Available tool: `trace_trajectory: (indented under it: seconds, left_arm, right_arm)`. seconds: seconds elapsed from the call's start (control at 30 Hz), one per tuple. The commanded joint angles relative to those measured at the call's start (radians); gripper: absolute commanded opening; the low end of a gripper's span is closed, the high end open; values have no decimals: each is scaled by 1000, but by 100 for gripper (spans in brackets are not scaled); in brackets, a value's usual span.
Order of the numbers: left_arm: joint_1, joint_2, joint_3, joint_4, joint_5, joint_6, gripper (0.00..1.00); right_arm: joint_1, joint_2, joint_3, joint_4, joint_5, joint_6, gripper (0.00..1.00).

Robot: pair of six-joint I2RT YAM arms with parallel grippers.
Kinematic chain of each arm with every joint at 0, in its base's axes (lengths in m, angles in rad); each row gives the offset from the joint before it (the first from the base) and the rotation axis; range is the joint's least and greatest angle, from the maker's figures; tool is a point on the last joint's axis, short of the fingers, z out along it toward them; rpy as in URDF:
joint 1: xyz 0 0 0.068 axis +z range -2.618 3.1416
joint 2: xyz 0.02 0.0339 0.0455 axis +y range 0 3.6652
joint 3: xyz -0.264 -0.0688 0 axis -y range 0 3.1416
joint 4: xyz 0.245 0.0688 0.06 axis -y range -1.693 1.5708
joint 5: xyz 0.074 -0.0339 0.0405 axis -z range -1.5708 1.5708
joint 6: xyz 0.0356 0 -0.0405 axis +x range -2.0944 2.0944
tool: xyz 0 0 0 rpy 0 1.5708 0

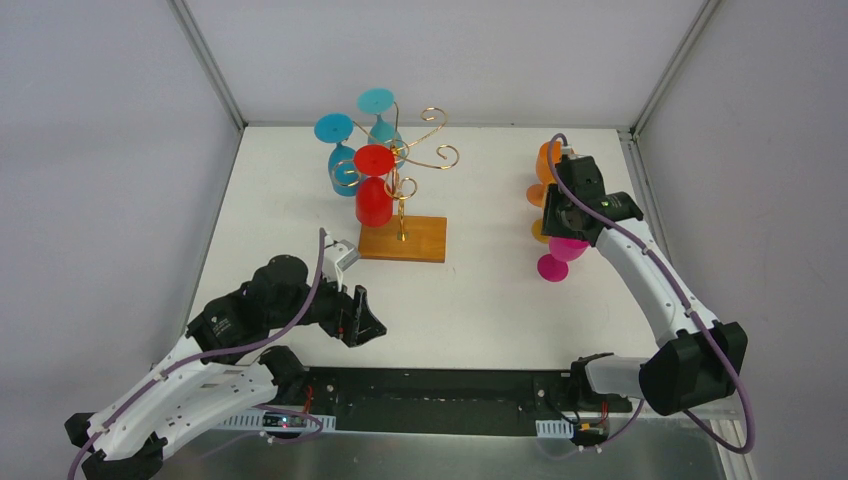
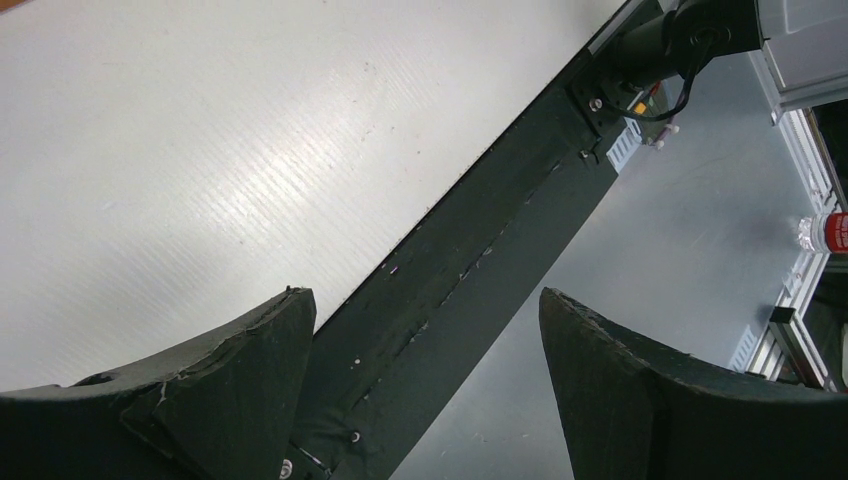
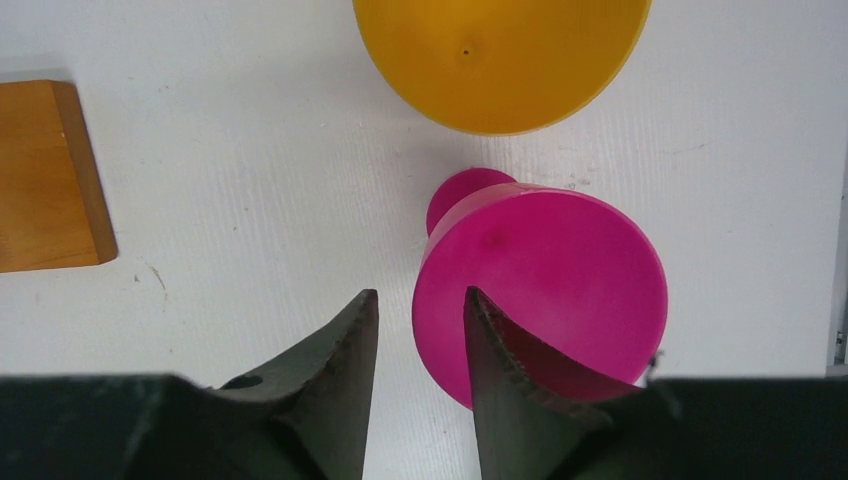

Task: Take the wine glass off the wine glass rack
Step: Place the wine glass at the center of the board.

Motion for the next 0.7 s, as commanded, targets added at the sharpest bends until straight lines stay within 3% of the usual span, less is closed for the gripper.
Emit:
trace_trajectory:
  seconds: [0.0,0.23,0.67]
  left_arm:
    - [-3,-8,32,5,-40,-13,84]
    - [-3,29,87,5,-110,-38,83]
    - [-3,121,269,25,-415,-143,83]
  right_arm:
    - [-5,-43,81,-7,21,25,44]
    - [-2,-119,120,-16,-19,29,56]
    - [-1,-253,43,170,-213,112,69]
